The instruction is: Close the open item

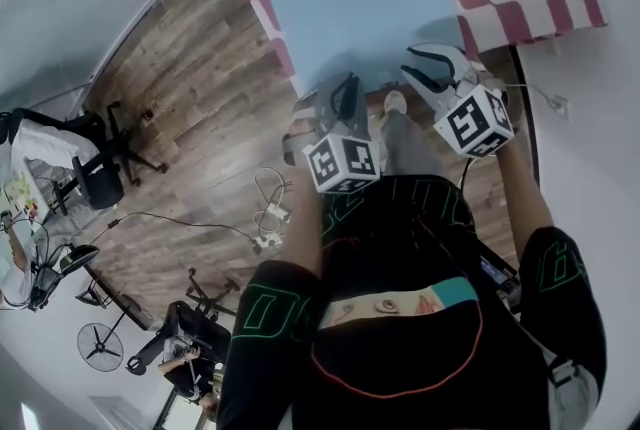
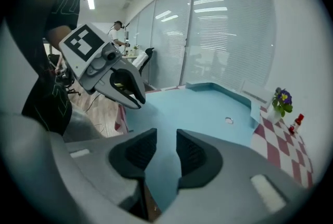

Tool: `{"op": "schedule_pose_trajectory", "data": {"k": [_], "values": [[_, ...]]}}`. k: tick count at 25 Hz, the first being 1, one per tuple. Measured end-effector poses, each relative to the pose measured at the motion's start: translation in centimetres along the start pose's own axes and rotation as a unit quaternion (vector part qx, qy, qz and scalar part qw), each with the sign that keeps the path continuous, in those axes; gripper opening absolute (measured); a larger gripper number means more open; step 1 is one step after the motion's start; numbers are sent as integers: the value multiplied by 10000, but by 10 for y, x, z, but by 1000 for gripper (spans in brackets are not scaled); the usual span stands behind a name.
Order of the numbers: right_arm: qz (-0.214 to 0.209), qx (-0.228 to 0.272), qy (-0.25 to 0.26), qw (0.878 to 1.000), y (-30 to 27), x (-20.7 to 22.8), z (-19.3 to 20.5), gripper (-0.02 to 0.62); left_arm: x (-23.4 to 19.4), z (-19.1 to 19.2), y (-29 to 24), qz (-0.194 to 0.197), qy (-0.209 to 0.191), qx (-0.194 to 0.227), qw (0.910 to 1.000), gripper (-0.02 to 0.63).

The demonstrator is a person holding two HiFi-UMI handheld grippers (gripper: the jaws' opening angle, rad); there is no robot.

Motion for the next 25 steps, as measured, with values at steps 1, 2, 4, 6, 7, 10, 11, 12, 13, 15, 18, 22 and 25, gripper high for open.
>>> {"op": "schedule_pose_trajectory", "data": {"k": [1,2,4,6,7,10,11,12,13,15,18,22,25], "values": [[-32,-98,117,9999,-1,-3,3,126,3,2,0,69,-68,-32,9999,70],[-50,-166,255,9995,-1,-6,6,126,5,3,0,133,-135,-58,9998,93],[-122,-256,534,9982,-2,-11,10,126,10,5,0,254,-232,-91,9994,130],[-244,-366,784,9960,-2,-17,14,157,15,9,0,372,-305,-165,9987,155],[-302,-435,906,9945,-2,-20,17,170,18,11,-1,441,-372,-239,9981,167],[-425,-733,1308,9878,-5,-31,30,179,30,17,-3,613,-588,-473,9953,193],[-427,-849,1444,9849,-6,-34,34,185,33,18,-3,613,-626,-516,9948,196],[-394,-950,1570,9822,-8,-36,37,199,34,19,-3,590,-647,-548,9947,198],[-328,-1031,1686,9797,-10,-37,38,199,34,19,-4,559,-657,-572,9946,198],[-176,-1161,1914,9745,-14,-38,40,199,35,20,-5,510,-656,-593,9948,198],[-11,-1307,2226,9661,-21,-40,41,198,35,20,-8,426,-624,-617,9952,198],[40,-1383,2207,9655,-24,-41,40,117,33,24,-11,285,-595,-687,9955,198],[-9,-1397,2329,9624,-20,-41,38,92,32,22,-8,164,-629,-669,9956,198]]}}
Point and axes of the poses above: the fingertips, and each gripper's own axes: y backward along the fingers, x to its right, z out of its underside, the point moved 3 cm from there along y, backward along the fingers, and after that the axes turned 13 degrees about -x, right-handed, at the moved point
